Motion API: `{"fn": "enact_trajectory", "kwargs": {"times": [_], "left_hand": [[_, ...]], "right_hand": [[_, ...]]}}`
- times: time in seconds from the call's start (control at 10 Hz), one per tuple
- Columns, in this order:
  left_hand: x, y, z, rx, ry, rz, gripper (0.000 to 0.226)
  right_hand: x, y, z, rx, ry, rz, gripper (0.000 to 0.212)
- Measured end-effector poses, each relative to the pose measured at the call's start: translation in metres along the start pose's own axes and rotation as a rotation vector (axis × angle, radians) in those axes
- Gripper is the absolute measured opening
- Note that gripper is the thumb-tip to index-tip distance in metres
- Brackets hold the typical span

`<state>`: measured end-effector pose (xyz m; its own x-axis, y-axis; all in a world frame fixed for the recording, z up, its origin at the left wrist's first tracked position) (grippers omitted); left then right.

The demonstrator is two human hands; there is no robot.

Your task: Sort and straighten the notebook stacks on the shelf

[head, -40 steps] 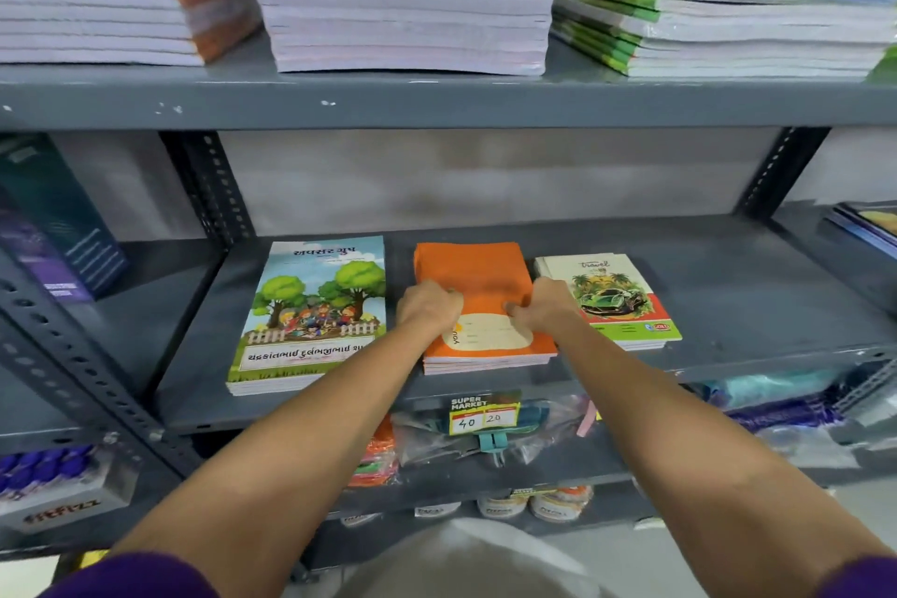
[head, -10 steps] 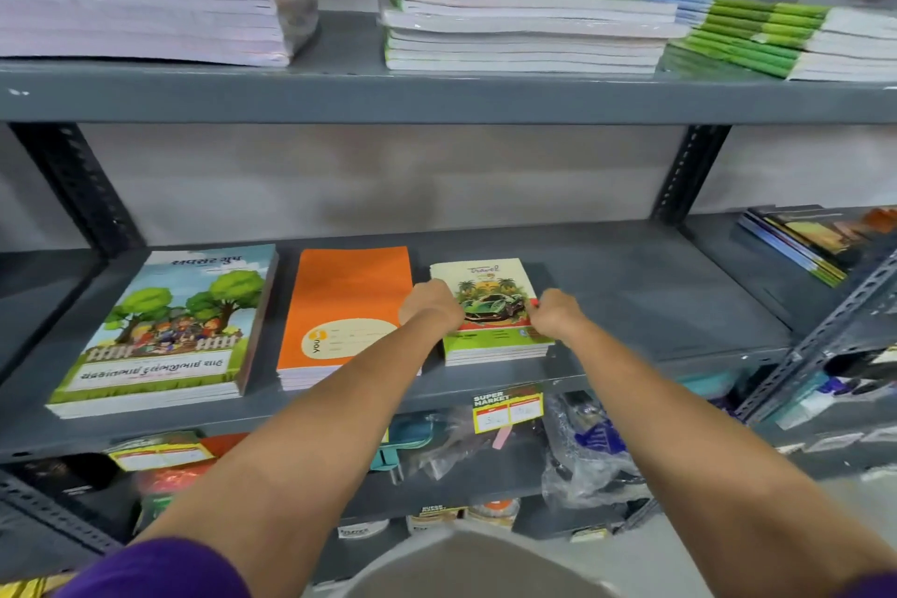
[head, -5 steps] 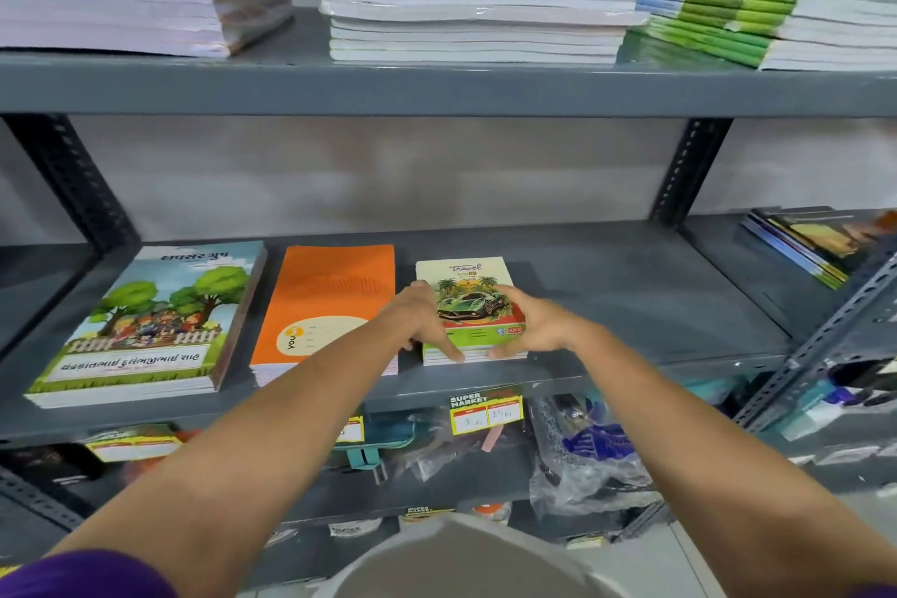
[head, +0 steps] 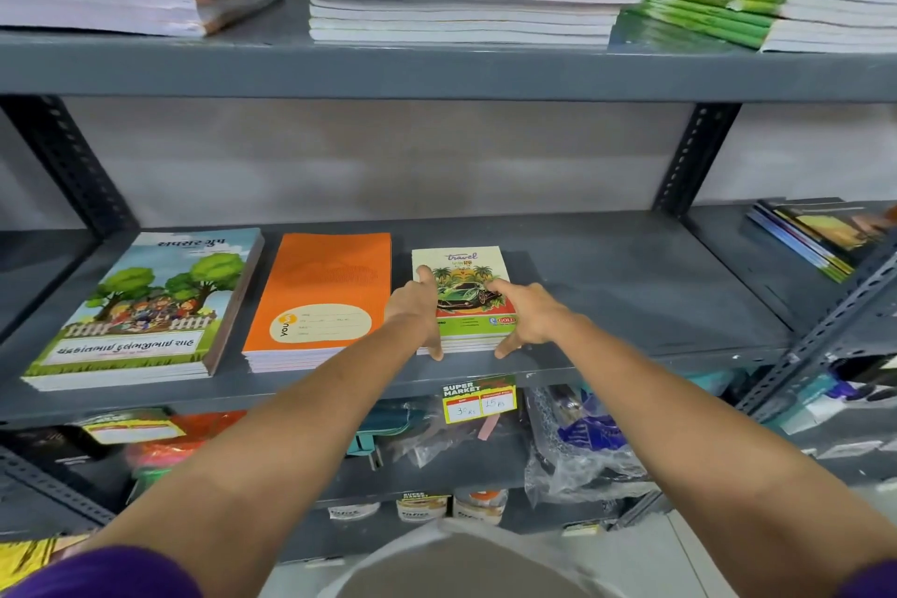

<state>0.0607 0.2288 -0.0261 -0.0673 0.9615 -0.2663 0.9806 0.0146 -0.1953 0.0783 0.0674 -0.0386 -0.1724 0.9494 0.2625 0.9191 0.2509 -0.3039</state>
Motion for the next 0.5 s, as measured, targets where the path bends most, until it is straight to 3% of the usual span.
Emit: {"fn": "enact_trajectory", "kwargs": {"times": [0.3, 0.5], "left_hand": [[0.003, -0.005, 0.002, 0.006, -0.095, -0.013, 0.120], [0.001, -0.019, -0.009, 0.040, -0.202, -0.019, 0.140]], "right_hand": [[0.002, -0.004, 0.002, 0.006, 0.019, 0.015, 0.115], [0.007, -0.021, -0.001, -0.023, -0.104, 0.061, 0.136]]}}
Point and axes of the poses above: each hand's wrist, its own y-axis towards the middle knuckle, its own z-axis out of the palm, x = y × z, the point moved 7 cm from there along y, towards the middle knuckle, and after that the axes turned 7 degrees about -y, right-handed, at the moved point
